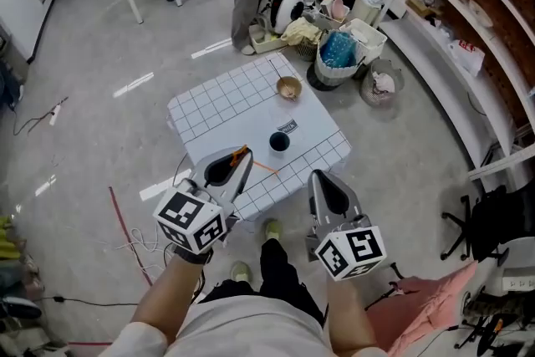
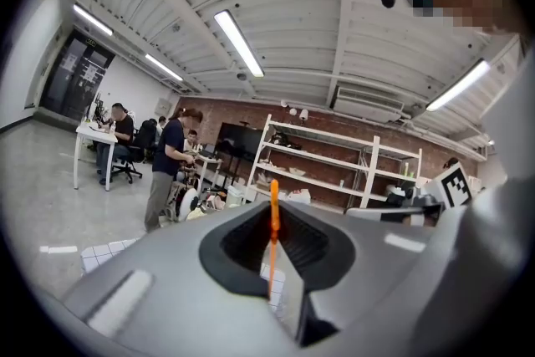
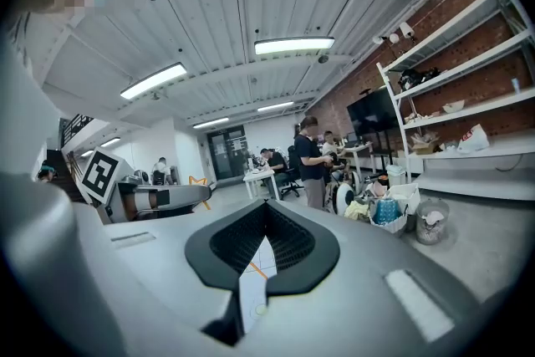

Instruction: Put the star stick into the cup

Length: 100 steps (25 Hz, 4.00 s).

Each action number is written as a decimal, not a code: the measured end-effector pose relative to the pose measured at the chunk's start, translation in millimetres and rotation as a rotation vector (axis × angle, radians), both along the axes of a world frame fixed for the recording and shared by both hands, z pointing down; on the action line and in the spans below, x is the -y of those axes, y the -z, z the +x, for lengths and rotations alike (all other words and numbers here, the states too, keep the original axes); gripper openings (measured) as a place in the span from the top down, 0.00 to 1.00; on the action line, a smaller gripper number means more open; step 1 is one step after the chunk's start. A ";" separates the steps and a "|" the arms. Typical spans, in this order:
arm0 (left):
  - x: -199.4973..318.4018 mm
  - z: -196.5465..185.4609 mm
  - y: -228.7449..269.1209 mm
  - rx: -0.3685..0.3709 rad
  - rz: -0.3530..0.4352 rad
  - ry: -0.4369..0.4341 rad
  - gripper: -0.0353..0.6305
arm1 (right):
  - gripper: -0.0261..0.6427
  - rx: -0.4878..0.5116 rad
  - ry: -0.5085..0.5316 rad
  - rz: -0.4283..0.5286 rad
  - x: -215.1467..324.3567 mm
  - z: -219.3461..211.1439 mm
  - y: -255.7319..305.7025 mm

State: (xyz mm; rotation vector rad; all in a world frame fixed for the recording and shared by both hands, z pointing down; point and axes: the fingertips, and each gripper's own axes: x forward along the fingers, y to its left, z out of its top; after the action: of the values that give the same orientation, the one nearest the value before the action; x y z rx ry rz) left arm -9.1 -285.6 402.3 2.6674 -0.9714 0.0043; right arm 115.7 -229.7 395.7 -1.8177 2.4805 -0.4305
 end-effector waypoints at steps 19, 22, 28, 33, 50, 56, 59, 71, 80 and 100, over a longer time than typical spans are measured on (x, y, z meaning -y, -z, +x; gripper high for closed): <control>120.3 86.6 -116.7 0.220 0.010 0.080 0.91 | 0.94 0.065 0.121 -0.146 136.4 53.8 -97.9; 129.3 94.9 -139.2 0.260 0.011 0.083 0.91 | 0.94 0.069 0.134 -0.166 148.6 56.9 -114.8; 140.2 107.3 -181.9 0.323 0.024 0.070 0.91 | 0.94 0.079 0.142 -0.212 165.7 63.6 -148.2; 144.8 118.8 -210.7 0.388 0.041 0.036 0.91 | 0.94 0.087 0.145 -0.244 176.0 67.6 -168.0; 120.8 151.4 -268.5 0.593 0.092 -0.143 0.91 | 0.94 0.094 0.124 -0.274 185.4 78.9 -191.3; 106.0 148.9 -260.3 0.591 0.108 -0.160 0.89 | 0.94 0.091 0.111 -0.261 177.6 77.3 -181.1; 95.9 147.6 -253.1 0.587 0.106 -0.179 0.87 | 0.94 0.093 0.096 -0.257 168.4 75.8 -177.5; 52.4 139.6 -230.1 0.552 0.125 -0.209 0.84 | 0.94 0.086 0.054 -0.206 123.4 67.1 -143.2; 31.0 118.4 -191.3 0.461 0.102 -0.183 0.84 | 0.94 0.074 0.058 -0.161 101.4 47.0 -116.1; -24.6 45.8 -75.5 0.249 0.109 -0.037 0.94 | 0.94 0.030 0.130 -0.053 33.7 -23.5 -51.4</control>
State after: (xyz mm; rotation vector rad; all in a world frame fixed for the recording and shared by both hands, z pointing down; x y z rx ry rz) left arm 36.7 -261.0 477.8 2.8342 -1.0211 0.3066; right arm 92.1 -263.4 447.1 -1.6599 2.6013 -0.5304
